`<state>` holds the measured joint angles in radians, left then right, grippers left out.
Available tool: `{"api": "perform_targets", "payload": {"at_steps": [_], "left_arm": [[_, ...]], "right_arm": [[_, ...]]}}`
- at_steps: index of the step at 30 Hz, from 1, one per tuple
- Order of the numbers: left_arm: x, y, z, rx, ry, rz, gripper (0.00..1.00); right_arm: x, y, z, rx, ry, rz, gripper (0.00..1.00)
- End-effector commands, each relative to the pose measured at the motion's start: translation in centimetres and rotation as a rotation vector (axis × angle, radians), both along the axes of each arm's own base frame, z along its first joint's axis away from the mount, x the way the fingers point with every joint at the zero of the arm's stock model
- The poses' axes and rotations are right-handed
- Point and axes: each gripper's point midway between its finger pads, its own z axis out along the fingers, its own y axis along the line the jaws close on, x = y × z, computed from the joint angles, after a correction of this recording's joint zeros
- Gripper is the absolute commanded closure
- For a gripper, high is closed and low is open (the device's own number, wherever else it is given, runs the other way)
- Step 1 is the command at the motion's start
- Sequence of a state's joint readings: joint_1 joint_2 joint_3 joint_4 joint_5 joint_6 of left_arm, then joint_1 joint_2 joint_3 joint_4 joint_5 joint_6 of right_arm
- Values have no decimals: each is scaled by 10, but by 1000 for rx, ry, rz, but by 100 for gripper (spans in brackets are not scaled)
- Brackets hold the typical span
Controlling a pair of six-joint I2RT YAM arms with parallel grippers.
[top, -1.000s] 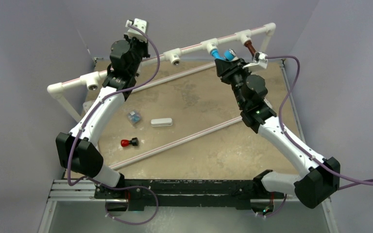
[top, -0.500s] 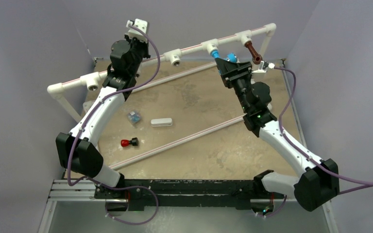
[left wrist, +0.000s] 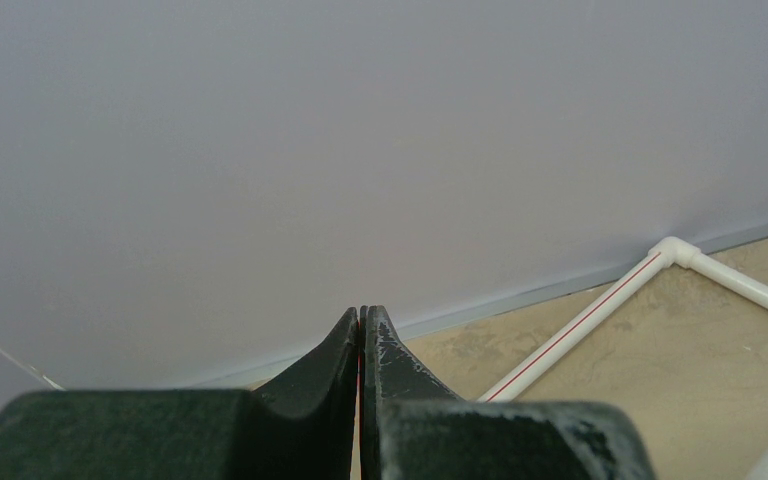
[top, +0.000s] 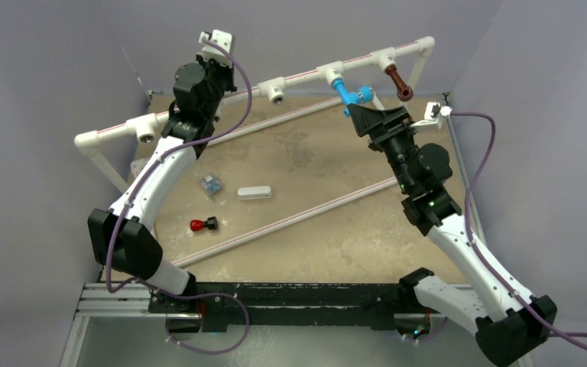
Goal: Install the water faucets
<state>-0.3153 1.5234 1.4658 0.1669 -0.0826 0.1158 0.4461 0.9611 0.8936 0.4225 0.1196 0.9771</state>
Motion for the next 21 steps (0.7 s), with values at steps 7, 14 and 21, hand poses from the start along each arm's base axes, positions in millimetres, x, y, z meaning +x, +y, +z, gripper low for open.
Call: {"api": "perform_targets", "payload": {"at_steps": [7, 14, 21], "left_arm": [[-5, -18, -55, 59, 163, -71, 100], [-5, -17, -56, 61, 163, -69, 100], [-5, -18, -55, 61, 162, -69, 100]], "right_arm": [[-5, -38, 21, -558, -163, -191, 12], [-6, -41, 35, -1006, -379, -206, 13], [-15, -29, 43, -1316, -604, -167, 14]]}}
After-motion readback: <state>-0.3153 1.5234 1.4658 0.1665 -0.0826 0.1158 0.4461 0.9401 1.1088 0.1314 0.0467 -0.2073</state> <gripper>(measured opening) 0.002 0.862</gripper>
